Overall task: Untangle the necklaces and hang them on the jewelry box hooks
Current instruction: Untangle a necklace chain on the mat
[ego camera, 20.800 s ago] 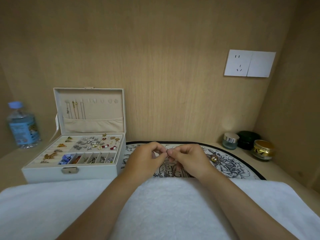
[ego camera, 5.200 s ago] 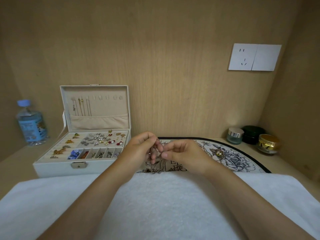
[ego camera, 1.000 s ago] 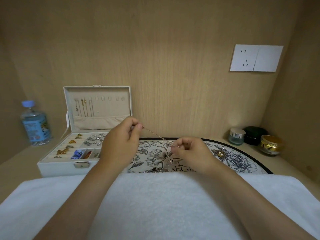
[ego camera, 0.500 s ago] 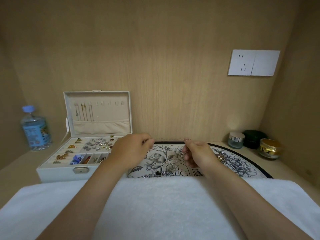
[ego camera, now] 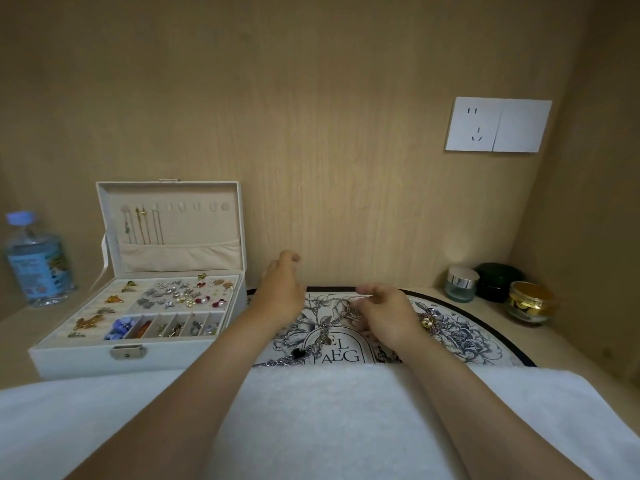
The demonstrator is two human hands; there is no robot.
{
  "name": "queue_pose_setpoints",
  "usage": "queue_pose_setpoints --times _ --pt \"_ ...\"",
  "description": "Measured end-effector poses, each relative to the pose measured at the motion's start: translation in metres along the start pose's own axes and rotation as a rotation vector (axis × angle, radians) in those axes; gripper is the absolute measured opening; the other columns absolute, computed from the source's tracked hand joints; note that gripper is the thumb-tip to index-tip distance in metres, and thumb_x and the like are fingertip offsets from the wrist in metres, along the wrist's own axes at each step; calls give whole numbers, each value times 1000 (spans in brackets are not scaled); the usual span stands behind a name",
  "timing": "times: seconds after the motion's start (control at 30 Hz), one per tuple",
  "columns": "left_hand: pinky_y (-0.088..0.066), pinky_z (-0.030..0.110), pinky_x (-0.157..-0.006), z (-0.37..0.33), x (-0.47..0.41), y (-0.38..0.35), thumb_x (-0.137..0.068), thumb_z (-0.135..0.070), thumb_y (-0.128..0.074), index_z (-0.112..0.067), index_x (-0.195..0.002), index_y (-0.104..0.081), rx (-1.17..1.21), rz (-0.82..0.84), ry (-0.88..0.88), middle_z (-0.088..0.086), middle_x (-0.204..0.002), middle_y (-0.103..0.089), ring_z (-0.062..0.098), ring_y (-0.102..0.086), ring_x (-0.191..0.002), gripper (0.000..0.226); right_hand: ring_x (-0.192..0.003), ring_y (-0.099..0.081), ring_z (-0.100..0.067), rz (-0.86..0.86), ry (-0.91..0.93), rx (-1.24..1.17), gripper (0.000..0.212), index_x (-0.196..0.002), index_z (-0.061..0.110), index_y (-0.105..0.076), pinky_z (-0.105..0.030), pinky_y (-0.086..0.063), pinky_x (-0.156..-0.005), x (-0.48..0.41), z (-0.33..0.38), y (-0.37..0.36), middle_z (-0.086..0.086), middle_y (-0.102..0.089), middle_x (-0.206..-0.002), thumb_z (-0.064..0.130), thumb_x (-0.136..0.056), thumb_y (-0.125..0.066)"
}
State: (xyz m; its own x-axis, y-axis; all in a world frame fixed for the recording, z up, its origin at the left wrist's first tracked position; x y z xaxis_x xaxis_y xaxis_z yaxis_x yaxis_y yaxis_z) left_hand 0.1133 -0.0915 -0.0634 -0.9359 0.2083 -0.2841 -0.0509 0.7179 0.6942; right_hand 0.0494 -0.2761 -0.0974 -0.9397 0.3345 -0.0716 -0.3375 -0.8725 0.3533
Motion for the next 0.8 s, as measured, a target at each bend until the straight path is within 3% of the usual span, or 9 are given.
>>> queue_pose_setpoints --times 0.07,0.17,0.23,0.3,0.4,0.47,0.63,0.73,0.8 --pt "-54 31 -72 -8 13 -5 -94 -21 -60 -18 -100 -63 -107 97 -71 1 -104 -67 17 -65 -85 7 -85 -70 -6 2 156 283 29 -117 24 -68 -27 -57 -82 -2 1 -3 10 -71 -102 9 -96 -54" --pt "-48 27 -64 -4 36 -19 -73 -52 -75 -25 -79 -64 -258 306 -41 -9 -78 -65 10 -63 -74 30 -125 -56 -8 209 326 551 47 -132 23 -63 -21 -38 -109 7 3 -23 8 -64 -133 1 -95 -46" --pt "-49 27 -68 0 44 -24 -72 -50 -77 -26 -79 -65 -310 355 -70 -12 -79 -62 10 -61 -80 29 -127 -55 -10 275 385 653 48 -136 23 -60 -21 -38 -109 11 5 -30 6 -62 -136 3 -95 -46" --pt "-47 24 -66 3 47 -21 -83 -29 -72 -25 -77 -65 -298 365 -121 -12 -77 -61 12 -62 -81 10 -112 -61 -16 234 439 736 40 -127 23 -66 -29 -46 -100 10 7 -29 3 -69 -120 8 -94 -51" --pt "-39 19 -59 10 48 -10 -88 -3 -55 -21 -86 -60 -328 360 -141 -7 -85 -57 10 -55 -77 19 -81 -59 -13 199 403 758 24 -106 26 -74 -29 -51 -78 11 8 -22 10 -65 -85 15 -91 -59" --pt "-35 24 -57 14 53 -1 -83 10 -47 -17 -95 -57 -389 331 -140 -3 -89 -53 13 -50 -77 32 -74 -64 -9 232 334 719 17 -98 28 -76 -23 -52 -70 13 7 -17 16 -63 -77 19 -91 -63" --pt "-51 36 -73 14 62 9 -80 1 -49 -20 -87 -50 -443 205 -190 1 -91 -57 21 -55 -85 22 -77 -62 -6 259 310 825 15 -99 30 -76 -22 -51 -74 22 19 -11 16 -65 -77 30 -89 -64" --pt "-50 35 -76 8 64 8 -83 -4 -49 -21 -105 -54 -461 192 -208 1 -98 -60 22 -56 -91 29 -97 -63 -12 185 426 971 26 -117 37 -69 -24 -45 -76 29 26 -16 12 -71 -100 37 -94 -57" --pt "-51 36 -82 9 64 4 -86 -7 -49 -23 -113 -59 -469 211 -201 2 -106 -58 23 -56 -100 33 -107 -61 -15 200 535 899 35 -127 41 -63 -27 -47 -84 29 25 -29 10 -68 -111 27 -96 -53"
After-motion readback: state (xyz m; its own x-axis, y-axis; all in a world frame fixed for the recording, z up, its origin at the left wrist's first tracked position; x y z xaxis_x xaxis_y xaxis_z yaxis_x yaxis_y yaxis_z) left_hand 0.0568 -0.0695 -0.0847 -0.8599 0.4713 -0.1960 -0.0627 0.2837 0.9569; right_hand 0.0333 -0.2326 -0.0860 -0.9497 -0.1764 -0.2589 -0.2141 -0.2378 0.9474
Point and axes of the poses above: each hand's wrist, its own x-axis away from the middle knuckle, its own y-axis out of the back of the hand, z = x × y, the point moved 6 cm from there along -x, towards the middle knuckle
